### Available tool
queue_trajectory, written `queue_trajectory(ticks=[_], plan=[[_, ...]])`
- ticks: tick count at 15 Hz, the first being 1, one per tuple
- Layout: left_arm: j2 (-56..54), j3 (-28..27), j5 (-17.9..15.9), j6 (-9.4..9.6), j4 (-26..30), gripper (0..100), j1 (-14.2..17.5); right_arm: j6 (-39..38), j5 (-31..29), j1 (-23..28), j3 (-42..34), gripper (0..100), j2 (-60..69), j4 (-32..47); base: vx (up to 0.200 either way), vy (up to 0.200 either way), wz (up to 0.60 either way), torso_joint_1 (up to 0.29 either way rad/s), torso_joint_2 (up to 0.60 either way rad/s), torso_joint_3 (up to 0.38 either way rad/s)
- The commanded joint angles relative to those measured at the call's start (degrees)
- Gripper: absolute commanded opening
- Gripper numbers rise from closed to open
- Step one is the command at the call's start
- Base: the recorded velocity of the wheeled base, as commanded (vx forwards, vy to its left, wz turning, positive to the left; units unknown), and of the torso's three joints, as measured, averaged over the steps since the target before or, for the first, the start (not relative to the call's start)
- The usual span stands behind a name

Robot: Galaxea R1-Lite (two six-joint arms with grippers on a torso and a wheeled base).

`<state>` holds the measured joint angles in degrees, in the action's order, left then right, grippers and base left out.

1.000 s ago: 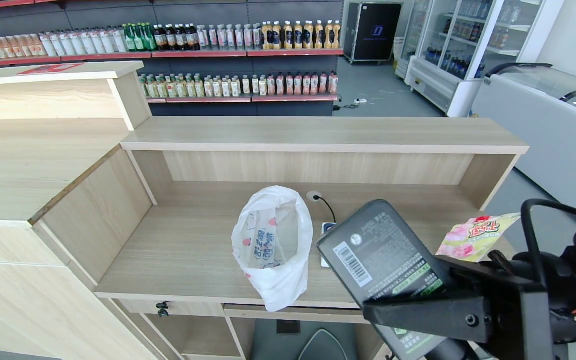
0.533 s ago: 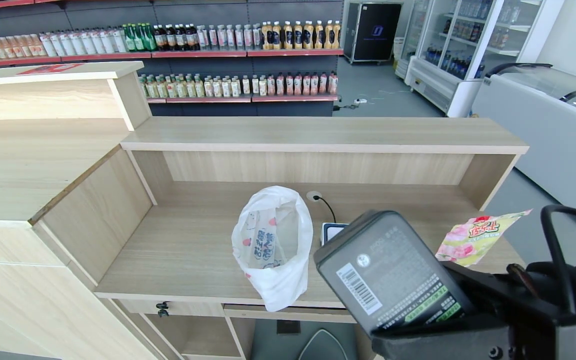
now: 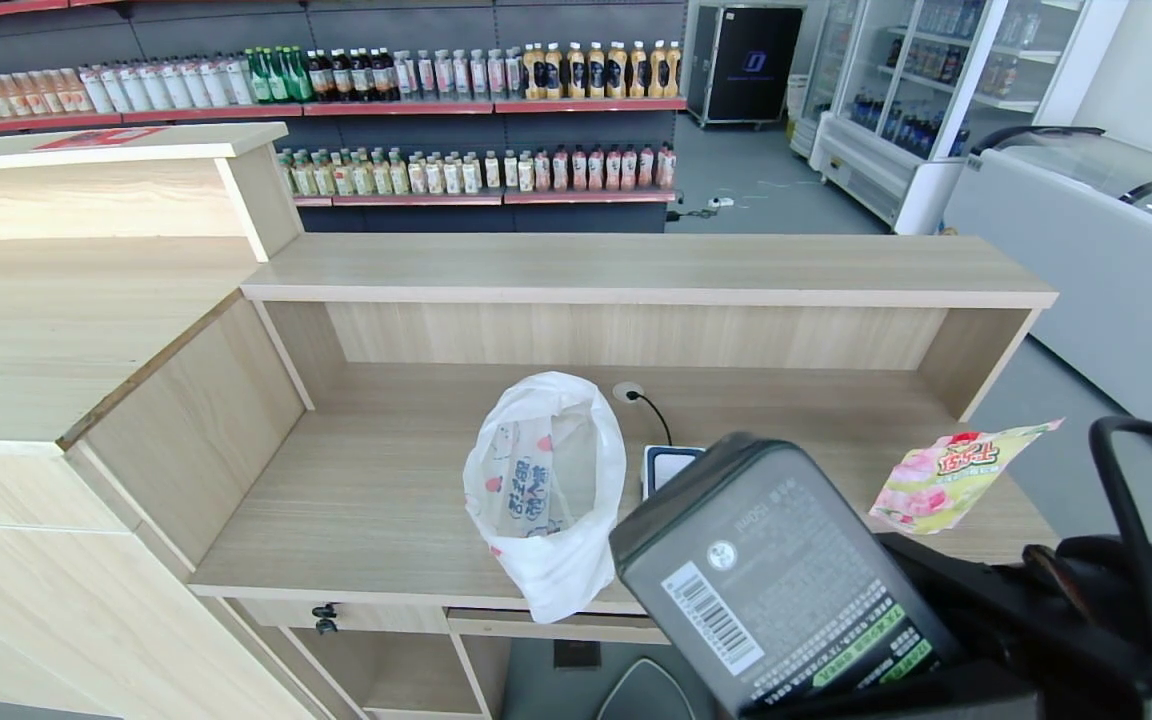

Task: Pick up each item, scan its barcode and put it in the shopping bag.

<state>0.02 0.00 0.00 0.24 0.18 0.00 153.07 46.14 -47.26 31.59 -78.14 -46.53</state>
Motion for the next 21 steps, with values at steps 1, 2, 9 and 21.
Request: queue_trajectory(ticks=[1, 2, 9, 21], plan=[[-0.02, 0.00, 0.00, 0.02, -0.01, 100, 0.00, -0.14, 0.09, -0.46, 0.05, 0, -0.17, -0.05, 0.000, 0.000, 0.00, 0.000, 0.00, 0.000], [-0.02, 0.00, 0.00, 0.02, -0.01, 100, 0.00, -0.22, 0.09, -0.99, 0.32, 0, -0.34, -0.05, 0.000, 0.000, 0.00, 0.000, 0.00, 0.000], [-0.02, 0.00, 0.00, 0.02, -0.01, 100, 0.00, -0.40, 0.00, -1.25, 0.85, 0, 1.68, 2.67, 0.000, 0.000, 0.00, 0.000, 0.00, 0.000], [-0.02, 0.00, 0.00, 0.02, -0.01, 100, 0.00, -1.98, -0.09, 0.24, 2.43, 0, 2.20, 5.93, 0.000, 0.000, 0.00, 0.000, 0.00, 0.000]])
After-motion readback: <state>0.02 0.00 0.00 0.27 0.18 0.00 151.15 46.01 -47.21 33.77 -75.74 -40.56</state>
